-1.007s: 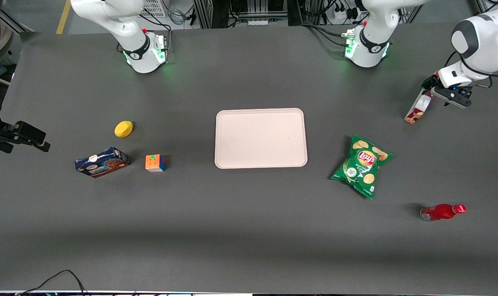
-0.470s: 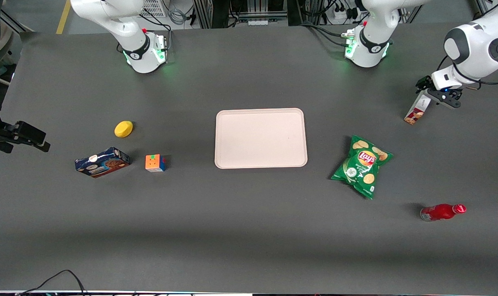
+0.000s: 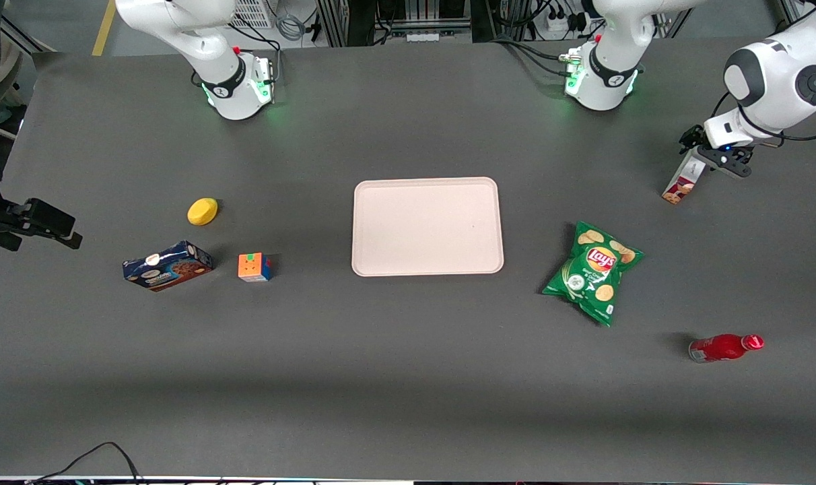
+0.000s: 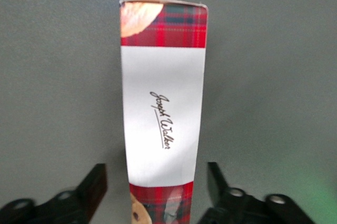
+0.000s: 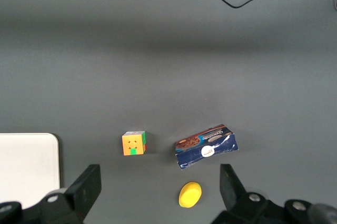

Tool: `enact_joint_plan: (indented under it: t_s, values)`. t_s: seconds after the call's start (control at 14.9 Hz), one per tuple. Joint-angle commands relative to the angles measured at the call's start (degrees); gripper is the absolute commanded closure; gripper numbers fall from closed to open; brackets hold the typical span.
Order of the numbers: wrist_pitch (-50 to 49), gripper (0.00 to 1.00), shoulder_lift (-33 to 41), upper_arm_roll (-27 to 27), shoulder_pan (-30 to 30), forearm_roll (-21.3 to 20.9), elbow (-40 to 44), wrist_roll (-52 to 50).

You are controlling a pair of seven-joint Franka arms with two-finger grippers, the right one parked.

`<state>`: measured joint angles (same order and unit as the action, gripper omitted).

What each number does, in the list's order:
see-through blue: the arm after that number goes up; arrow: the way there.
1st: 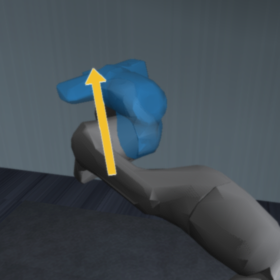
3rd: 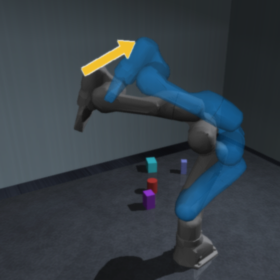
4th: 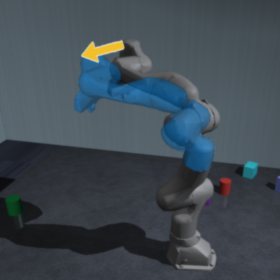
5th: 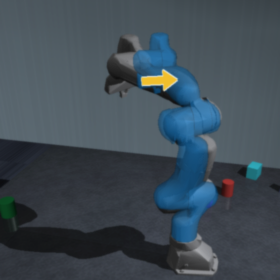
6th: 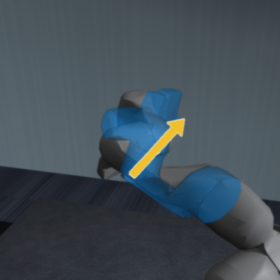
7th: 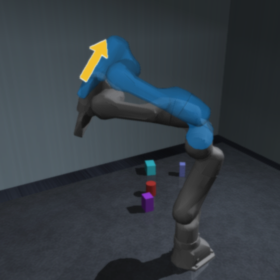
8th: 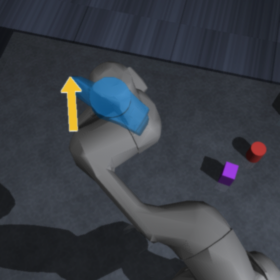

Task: Place red cookie box on tray
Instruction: 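Close the left gripper on the cookie box and lift it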

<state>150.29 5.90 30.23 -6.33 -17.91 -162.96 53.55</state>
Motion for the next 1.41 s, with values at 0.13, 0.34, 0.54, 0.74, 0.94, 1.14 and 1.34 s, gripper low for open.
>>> enact_joint_plan:
  t_s: [0.13,0.34,0.54,0.74,0.94,1.14,1.34]
  values:
    - [2.5,0.70,1.5,1.1,1.1,-0.9,-3.2,0.6]
    - [2.6,0.85,1.5,1.1,1.1,-0.9,-3.1,0.6]
    - [1.5,0.85,2.2,1.0,1.7,-0.8,-2.5,0.1]
    - [-1.4,0.83,4.8,0.4,3.6,-0.5,0.1,-1.7]
    - [-9.5,0.82,7.1,-5.9,5.8,0.5,6.0,-9.4]
    - [-22.1,0.82,7.5,-14.0,7.5,10.8,15.3,-13.7]
    - [-33.1,0.81,7.3,-21.9,8.9,15.4,24.6,-24.4]
